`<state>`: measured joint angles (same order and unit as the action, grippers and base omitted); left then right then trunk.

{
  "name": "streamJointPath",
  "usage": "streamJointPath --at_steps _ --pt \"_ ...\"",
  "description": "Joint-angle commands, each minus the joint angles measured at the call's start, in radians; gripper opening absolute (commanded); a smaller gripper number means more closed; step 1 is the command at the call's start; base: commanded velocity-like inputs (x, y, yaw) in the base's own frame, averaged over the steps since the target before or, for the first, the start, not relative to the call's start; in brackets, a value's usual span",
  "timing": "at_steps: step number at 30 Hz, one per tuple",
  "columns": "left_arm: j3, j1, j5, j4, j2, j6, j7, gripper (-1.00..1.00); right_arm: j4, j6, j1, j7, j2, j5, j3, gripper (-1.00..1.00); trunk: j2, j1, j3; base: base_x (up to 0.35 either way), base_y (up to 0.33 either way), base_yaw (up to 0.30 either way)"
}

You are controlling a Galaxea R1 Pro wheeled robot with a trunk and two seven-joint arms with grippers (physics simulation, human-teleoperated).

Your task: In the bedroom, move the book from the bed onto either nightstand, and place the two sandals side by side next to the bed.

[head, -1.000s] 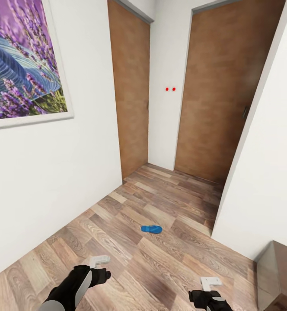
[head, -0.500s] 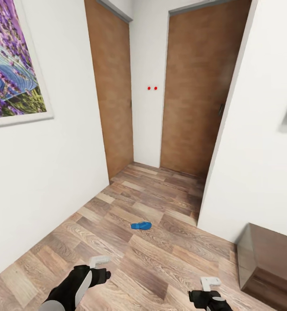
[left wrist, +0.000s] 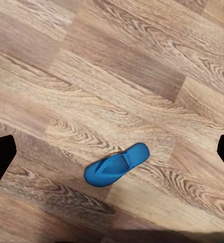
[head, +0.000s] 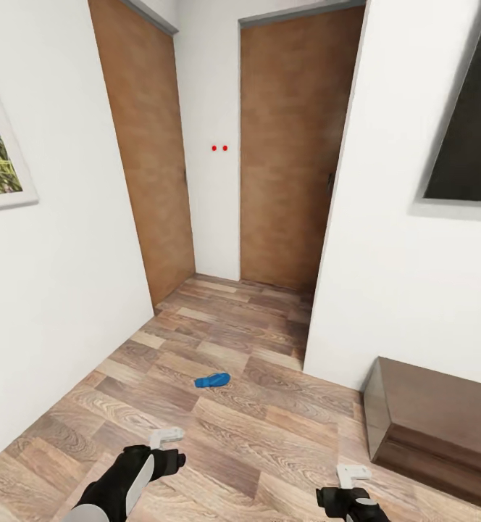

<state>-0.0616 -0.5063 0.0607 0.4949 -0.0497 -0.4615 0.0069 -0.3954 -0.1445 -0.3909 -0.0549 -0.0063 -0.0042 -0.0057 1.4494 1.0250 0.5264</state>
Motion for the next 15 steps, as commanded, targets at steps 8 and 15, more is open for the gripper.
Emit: streamJointPath --at_steps 8,15 --pt "-0.006 0.0 0.007 0.002 -0.001 -0.005 0.001 1.0 -0.002 -0.005 0.0 -0.002 0.0 0.0 0.0 1.0 0.001 0.0 0.001 0.0 0.0 -0.286" --pt "-0.006 0.0 0.007 0.002 -0.001 -0.005 0.001 1.0 -0.002 -0.005 0.0 -0.002 0.0 0.0 0.0 1.0 0.001 0.0 0.001 0.0 0.0 -0.286"
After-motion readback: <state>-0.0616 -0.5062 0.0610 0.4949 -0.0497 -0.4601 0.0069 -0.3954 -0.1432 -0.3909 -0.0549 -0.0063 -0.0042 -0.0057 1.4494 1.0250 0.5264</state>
